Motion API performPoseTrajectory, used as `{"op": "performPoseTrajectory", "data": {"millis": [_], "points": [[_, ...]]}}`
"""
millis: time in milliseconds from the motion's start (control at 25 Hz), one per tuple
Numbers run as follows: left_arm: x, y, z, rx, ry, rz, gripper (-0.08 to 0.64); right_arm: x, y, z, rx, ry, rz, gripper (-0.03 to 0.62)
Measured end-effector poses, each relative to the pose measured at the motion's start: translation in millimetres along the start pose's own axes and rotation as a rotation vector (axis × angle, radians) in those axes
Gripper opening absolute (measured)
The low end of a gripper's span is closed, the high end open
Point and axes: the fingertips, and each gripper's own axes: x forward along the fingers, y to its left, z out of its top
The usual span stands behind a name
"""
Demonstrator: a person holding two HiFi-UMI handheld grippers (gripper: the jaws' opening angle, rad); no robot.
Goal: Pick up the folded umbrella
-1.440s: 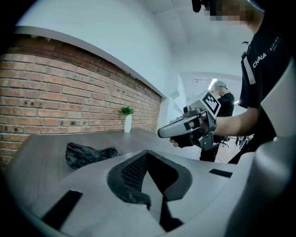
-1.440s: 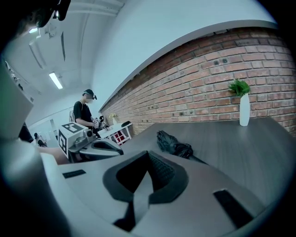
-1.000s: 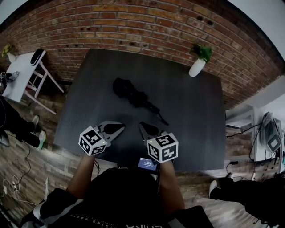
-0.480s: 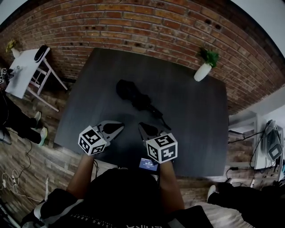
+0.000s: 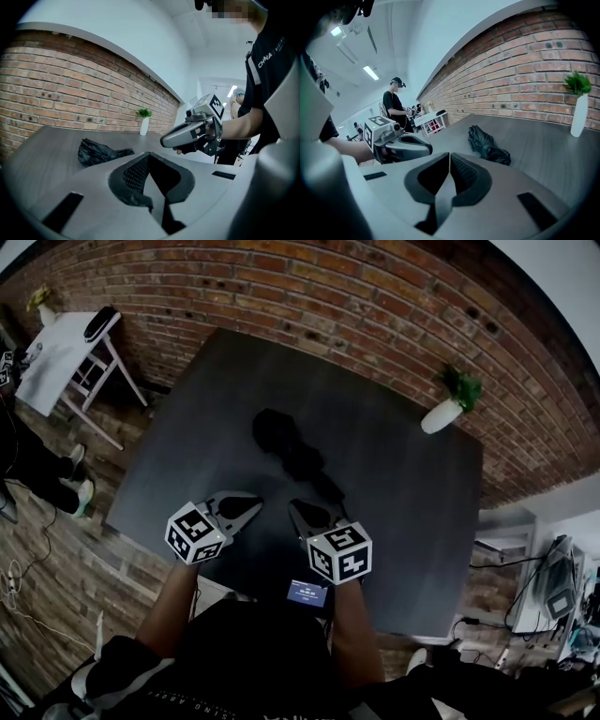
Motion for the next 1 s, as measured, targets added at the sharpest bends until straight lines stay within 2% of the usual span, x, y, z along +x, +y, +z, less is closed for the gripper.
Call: {"op": "performPoseTrajectory", "data": {"millis": [360, 600, 760, 880, 920, 1000], "points": [[20.1, 25.6, -0.8, -0.052, -0.011, 0.064, 0.003, 38.4, -45.2, 16.3, -0.095, 0.098, 0.019, 0.014], [33.0, 41.8, -1.6, -0.069, -0.005, 0.082, 0.003, 67.8, -75.6, 26.8, -0.115, 0.130, 0.037, 0.014], [43.1, 54.0, -6.3, -0.073, 0.000, 0.091, 0.003, 90.3, -101.9, 22.7, -0.162, 0.174, -0.009, 0.011], [50.4, 58.1, -7.6, -0.081, 0.001, 0.089, 0.003, 107.3, -111.6, 18.7, -0.196, 0.219, 0.001, 0.014], [52.3, 59.1, -8.6, -0.084, 0.003, 0.087, 0.003, 113.3, -112.7, 17.4, -0.209, 0.237, 0.012, 0.019], [55.5, 61.1, -11.6, -0.092, 0.009, 0.083, 0.003, 124.9, -114.8, 15.9, -0.233, 0.267, 0.026, 0.097]]}}
